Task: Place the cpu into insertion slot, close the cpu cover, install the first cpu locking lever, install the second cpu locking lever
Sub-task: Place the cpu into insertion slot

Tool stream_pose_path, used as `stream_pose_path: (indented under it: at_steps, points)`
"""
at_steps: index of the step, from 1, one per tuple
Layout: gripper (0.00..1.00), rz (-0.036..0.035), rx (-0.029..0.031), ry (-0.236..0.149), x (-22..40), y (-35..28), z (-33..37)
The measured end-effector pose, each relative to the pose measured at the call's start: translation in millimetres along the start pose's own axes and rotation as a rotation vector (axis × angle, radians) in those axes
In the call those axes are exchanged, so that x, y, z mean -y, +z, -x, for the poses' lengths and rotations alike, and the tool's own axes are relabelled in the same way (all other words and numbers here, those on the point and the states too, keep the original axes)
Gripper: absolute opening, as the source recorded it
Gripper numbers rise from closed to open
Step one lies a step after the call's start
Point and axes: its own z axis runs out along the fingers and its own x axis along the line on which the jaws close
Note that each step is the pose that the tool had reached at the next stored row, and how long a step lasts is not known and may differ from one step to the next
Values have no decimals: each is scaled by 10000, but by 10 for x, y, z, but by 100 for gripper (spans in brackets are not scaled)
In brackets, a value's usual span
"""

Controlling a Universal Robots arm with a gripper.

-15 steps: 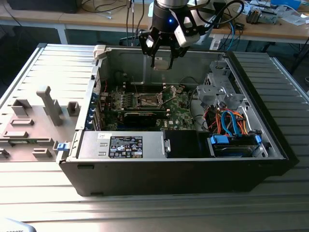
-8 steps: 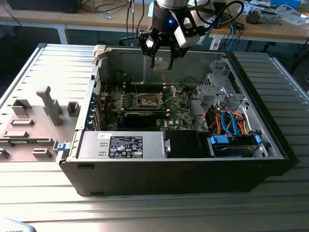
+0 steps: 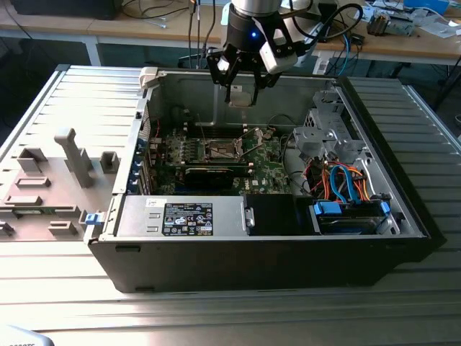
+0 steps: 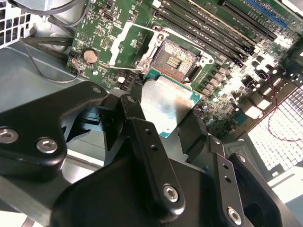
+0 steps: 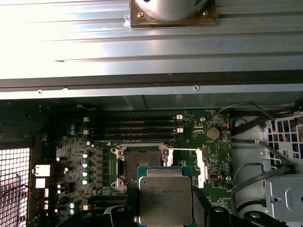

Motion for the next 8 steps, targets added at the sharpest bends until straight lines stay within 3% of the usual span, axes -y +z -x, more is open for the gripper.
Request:
stream_pose_path:
  at_steps: [8]
  points:
    - [54,-1,0,0,1,17,0]
